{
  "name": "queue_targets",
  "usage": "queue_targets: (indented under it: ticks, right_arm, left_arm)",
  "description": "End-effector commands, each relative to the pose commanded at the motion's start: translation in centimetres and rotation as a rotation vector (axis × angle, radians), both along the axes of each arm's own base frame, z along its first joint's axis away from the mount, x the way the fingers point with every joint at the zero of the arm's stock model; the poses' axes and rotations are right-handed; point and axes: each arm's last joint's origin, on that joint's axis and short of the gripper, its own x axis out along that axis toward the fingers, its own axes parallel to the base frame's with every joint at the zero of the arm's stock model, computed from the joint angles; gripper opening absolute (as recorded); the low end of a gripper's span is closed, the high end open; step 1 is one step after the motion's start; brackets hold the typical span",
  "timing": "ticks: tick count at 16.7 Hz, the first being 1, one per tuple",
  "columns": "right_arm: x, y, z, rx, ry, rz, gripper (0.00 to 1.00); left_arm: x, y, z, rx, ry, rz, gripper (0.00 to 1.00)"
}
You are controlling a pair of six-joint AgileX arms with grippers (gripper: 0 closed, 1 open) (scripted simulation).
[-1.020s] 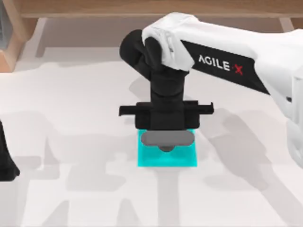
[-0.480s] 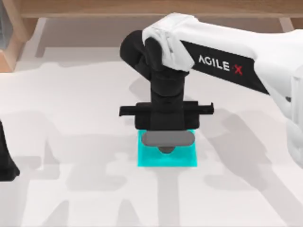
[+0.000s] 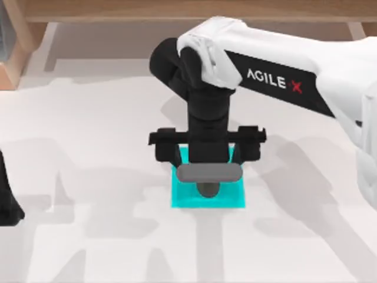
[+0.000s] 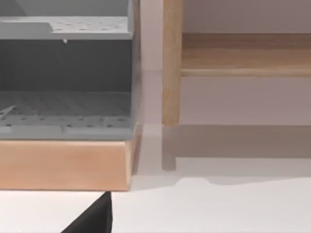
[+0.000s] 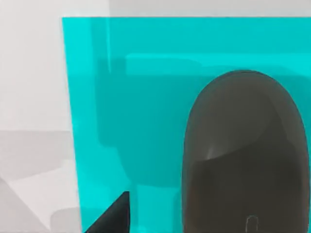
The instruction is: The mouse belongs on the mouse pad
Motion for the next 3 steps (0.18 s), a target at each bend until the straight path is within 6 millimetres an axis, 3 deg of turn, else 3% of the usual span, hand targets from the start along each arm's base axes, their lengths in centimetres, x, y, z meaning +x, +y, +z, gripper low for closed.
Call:
queue_targets:
  ticks: [3]
  right_arm:
    - [0.00,0.00,0.00,0.000,0.000,0.000,1.00]
  left_arm:
    - [0.00,0.00,0.00,0.000,0.000,0.000,1.00]
